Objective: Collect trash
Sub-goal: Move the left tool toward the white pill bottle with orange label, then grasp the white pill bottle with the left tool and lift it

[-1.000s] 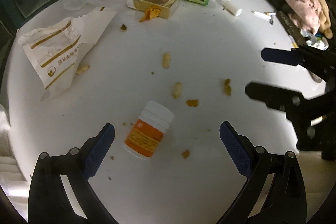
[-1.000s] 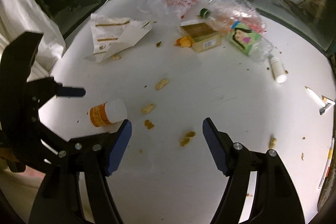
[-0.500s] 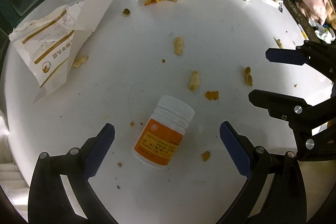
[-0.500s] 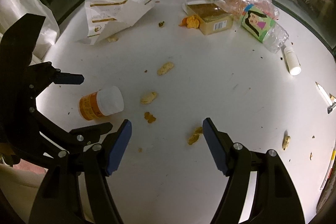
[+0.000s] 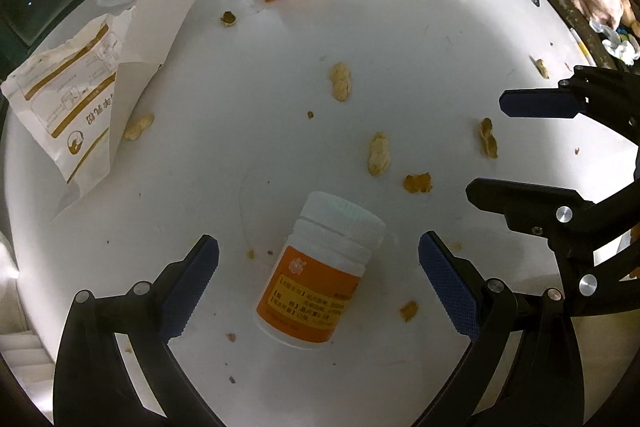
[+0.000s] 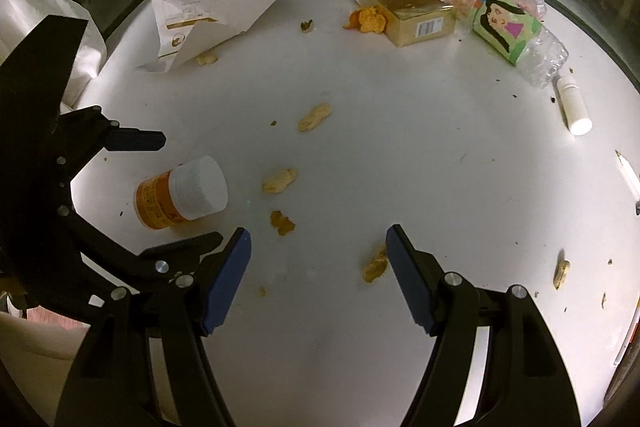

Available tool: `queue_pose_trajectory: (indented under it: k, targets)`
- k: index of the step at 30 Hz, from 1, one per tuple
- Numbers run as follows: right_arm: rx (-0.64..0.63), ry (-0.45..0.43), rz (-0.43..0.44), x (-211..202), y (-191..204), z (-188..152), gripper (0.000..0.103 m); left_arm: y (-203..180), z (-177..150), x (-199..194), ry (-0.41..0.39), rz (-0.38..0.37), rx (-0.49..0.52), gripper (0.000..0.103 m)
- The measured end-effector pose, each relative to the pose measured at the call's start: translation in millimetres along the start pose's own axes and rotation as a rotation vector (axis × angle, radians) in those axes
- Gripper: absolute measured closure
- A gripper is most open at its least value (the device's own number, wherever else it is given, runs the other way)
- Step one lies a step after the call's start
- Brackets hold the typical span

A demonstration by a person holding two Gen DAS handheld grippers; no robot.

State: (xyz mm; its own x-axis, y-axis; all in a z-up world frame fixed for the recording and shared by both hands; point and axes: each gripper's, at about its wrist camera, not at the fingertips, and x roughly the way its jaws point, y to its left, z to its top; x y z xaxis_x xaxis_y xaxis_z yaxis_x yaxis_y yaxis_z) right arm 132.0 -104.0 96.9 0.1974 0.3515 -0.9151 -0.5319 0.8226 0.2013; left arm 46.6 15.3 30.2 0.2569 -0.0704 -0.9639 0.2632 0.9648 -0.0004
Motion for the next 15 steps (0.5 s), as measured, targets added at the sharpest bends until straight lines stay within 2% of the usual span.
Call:
queue_pose_trajectory:
  k: [12, 15]
  targets:
    - [-0.010, 0.037, 0.024, 14, 3, -1, 0.036, 1, -7, 8, 0.023, 0.014, 0.003, 0.006]
    - [-0.023, 0.050, 0.024, 19, 7, -1, 0.036, 0, -9, 13, 0.038, -0.005, 0.000, 0.006]
